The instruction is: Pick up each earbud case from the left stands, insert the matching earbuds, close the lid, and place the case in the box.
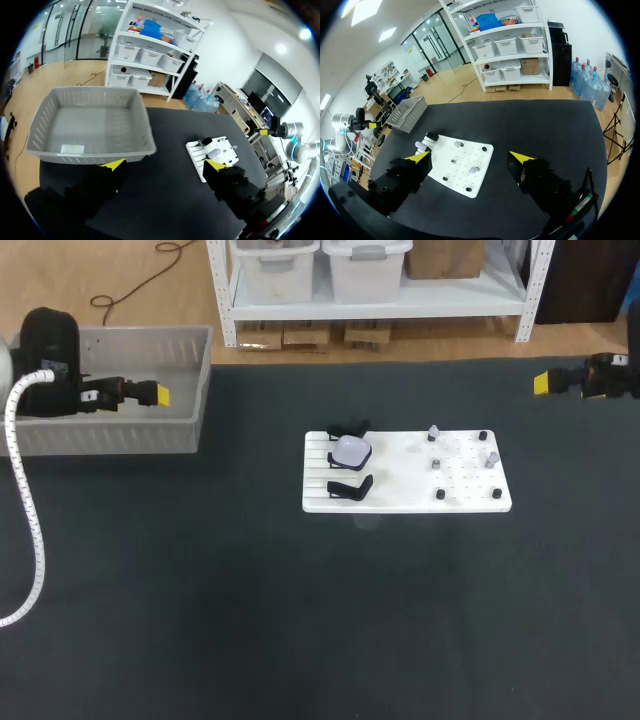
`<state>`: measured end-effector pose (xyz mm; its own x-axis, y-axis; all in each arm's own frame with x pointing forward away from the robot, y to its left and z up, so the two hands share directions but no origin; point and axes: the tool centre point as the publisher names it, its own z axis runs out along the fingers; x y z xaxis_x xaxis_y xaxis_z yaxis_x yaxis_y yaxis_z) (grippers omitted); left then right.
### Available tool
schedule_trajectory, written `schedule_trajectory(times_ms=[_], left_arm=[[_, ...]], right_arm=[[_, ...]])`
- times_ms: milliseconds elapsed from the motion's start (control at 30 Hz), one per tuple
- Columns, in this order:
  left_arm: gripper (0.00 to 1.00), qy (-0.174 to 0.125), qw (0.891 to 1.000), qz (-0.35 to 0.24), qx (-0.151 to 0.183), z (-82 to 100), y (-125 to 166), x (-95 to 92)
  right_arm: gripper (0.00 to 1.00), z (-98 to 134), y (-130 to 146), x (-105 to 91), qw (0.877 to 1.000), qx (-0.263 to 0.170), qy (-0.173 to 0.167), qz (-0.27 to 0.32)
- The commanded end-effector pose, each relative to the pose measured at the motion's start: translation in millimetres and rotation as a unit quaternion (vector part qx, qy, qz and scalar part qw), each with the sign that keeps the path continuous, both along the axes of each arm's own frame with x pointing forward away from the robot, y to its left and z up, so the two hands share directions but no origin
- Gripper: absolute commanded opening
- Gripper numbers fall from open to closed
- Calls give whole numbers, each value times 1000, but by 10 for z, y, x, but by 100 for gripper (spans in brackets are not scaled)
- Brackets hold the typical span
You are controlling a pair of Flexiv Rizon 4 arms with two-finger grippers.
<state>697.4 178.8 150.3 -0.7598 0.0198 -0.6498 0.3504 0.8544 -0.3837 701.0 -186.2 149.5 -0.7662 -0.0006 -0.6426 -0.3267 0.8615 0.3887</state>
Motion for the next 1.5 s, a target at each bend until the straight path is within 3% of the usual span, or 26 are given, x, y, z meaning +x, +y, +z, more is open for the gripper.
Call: schedule_trajectory(times_ms=[33,167,333,567,800,1267,1500], left_arm=[[100,-16,998,-46,-26,59,-59,45],[100,-45,993,-101,-32,106,-163,59],[100,-81,978,-192,-22,140,-276,108],[100,-120,943,-310,4,163,-432,165],[100,-147,901,-409,21,104,-607,206],[100,-186,830,-524,40,-102,-1002,242],[100,-185,827,-528,42,-110,-1018,238]], right_arm=[[100,3,1,-2,1000,-1,0,-1],[100,3,1,-2,1000,-1,0,-1],[100,3,1,-2,1000,-1,0,-1],[100,3,1,-2,1000,-1,0,-1],[100,3,1,-2,1000,-1,0,-1],[100,3,1,-2,1000,-1,0,-1],[100,3,1,-2,1000,-1,0,-1]])
